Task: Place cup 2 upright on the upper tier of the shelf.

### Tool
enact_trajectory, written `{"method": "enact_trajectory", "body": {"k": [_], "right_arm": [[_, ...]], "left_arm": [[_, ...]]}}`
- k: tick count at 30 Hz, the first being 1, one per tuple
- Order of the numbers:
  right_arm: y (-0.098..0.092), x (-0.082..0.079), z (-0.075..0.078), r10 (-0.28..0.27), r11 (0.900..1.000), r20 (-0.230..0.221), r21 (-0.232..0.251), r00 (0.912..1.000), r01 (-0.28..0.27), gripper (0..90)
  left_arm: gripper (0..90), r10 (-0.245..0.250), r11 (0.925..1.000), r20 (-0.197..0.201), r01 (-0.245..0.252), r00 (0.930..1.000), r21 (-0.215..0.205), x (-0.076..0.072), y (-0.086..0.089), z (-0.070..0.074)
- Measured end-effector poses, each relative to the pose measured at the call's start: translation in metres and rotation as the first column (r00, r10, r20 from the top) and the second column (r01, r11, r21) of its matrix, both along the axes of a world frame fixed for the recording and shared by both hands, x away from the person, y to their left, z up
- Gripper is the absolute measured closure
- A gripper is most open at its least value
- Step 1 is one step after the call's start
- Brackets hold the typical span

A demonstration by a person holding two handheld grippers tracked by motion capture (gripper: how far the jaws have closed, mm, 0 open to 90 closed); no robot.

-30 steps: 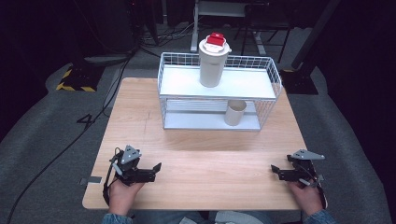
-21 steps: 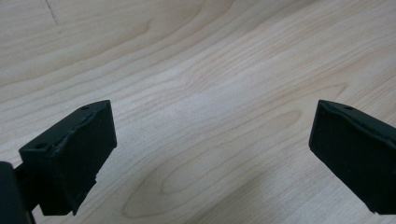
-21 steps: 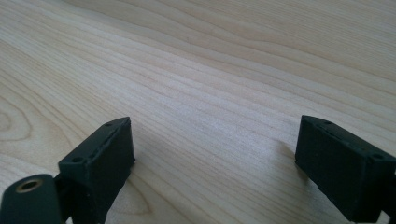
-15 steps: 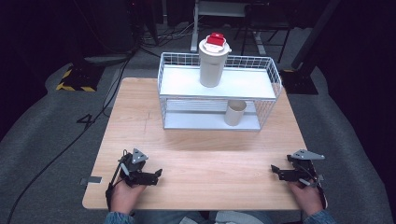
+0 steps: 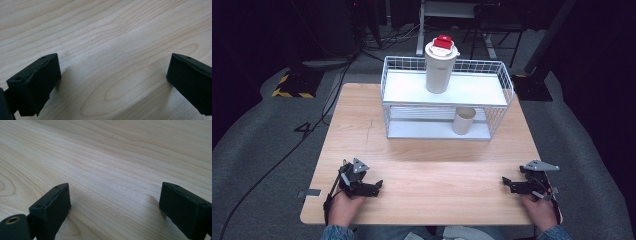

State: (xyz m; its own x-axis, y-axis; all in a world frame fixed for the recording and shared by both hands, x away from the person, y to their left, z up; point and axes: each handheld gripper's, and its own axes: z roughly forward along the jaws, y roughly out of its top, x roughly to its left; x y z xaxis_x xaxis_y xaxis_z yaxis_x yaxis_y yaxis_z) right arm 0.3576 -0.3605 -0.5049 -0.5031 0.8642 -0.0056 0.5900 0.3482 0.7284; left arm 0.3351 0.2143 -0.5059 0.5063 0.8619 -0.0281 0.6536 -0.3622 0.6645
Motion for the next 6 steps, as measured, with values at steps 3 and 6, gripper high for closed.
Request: {"method": "enact_trajectory", "body": {"k": [3, 6], "right_arm": [[0.0001, -0.0001, 0.0, -0.002, 1.0, -0.001, 0.0, 1.0, 0.002, 10.3], [0.0, 0.0, 0.0, -0.001, 1.0, -0.001, 0.0, 1.0, 0.001, 10.3]], "left_arm": [[0.0, -0.007, 1.0, 0.0, 0.007, 1.0, -0.004, 0.0011, 0.0012, -0.0003], [0.0, 0.007, 1.0, 0.002, -0.007, 1.0, -0.002, 0.0023, 0.0012, -0.0002]]}}
